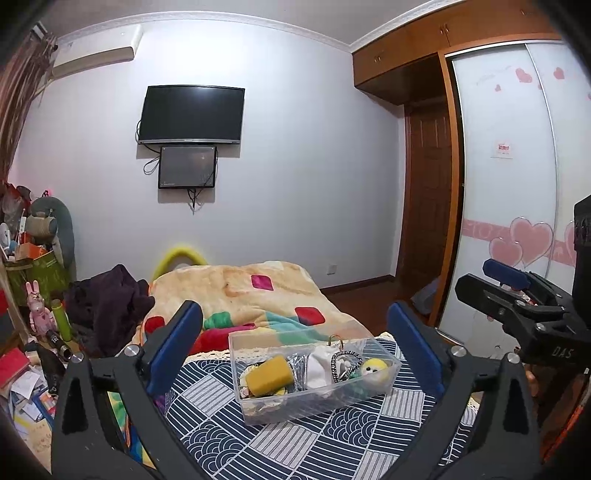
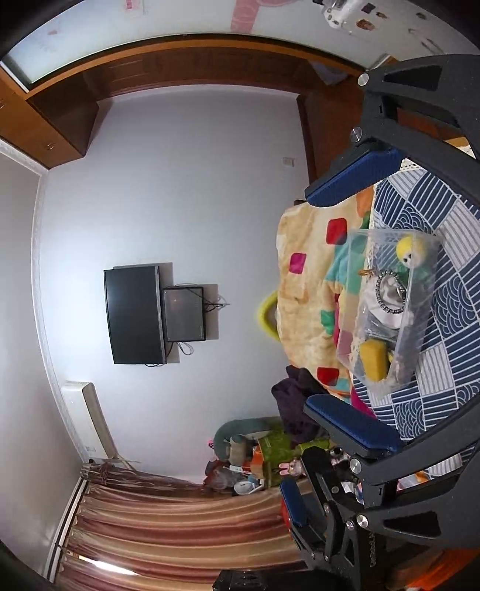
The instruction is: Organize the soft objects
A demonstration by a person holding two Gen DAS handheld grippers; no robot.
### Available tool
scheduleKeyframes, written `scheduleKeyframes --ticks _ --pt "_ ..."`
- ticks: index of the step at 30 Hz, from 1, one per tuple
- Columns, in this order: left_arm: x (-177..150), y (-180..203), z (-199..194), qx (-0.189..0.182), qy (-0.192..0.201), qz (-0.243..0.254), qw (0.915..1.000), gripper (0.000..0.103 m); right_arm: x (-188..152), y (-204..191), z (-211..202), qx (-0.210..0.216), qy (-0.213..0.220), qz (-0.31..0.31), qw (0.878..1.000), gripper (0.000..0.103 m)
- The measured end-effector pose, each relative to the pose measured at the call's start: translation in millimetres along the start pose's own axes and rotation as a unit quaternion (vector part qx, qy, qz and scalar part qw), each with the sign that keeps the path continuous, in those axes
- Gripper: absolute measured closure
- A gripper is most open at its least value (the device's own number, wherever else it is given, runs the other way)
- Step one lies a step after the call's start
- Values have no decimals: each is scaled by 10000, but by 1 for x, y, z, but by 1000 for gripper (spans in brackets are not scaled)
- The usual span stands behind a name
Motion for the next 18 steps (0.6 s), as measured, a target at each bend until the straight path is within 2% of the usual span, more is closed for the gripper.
scheduleKeyframes --ticks 18 --pt "0 1 -2 -37 -8 5 10000 1 0 5 -1 58 -39 137 9999 0"
Point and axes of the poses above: each gripper's, at about its wrist camera, not at the fingertips, and z roughly the way its jaws point, y to its right, x to its top, the point moved 8 cm from there along z, roughly the way its jaws point, and after that the axes turned 1 degree about x, right-handed, at the moved point
